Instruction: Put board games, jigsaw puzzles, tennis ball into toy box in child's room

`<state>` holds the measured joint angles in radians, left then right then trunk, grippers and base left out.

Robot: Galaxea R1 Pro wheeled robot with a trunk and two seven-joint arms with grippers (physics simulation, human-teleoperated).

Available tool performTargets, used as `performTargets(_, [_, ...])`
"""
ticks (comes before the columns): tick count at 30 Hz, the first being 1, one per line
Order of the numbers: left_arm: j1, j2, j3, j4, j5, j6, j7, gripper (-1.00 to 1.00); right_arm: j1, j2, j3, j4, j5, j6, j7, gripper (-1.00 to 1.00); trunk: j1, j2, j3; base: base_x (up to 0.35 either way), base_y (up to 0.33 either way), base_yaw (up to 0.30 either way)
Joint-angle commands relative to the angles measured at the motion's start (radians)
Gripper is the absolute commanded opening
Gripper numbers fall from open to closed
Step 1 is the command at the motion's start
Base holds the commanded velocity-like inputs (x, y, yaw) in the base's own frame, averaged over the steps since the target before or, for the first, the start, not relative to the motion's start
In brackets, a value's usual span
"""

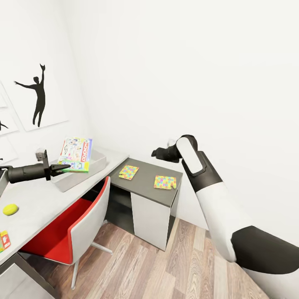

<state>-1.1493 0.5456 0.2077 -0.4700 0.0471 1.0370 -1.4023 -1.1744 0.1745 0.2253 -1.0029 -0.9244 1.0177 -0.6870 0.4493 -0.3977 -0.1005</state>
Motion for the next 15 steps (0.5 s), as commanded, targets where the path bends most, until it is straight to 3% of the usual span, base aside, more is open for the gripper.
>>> performTargets(1, [-0.003, 0.0, 0.0, 0.004, 0.001, 0.01, 0.007, -1.0, -0.004, 0.0, 0.001, 0.005, -0.012, 0.001, -0.013, 1.0, 0.001, -0.002, -0.002, 0.0, 0.0, 0.0])
performTargets(6, [-0.005, 0.0, 0.003, 0.012, 0.001, 0.01, 0.031, -1.0, -0.008, 0.0, 0.003, 0.014, -0.016, -0.001, -0.019, 1.0, 0.001, -0.002, 0.0, 0.0, 0.0, 0.129])
performTargets(15, [-0.006, 0.005, 0.016, 0.013, 0.003, 0.01, 0.05, -1.0, -0.008, 0.0, 0.005, 0.006, -0.017, -0.002, -0.019, 1.0, 0.001, -0.002, 0.008, 0.02, -0.026, 0.245])
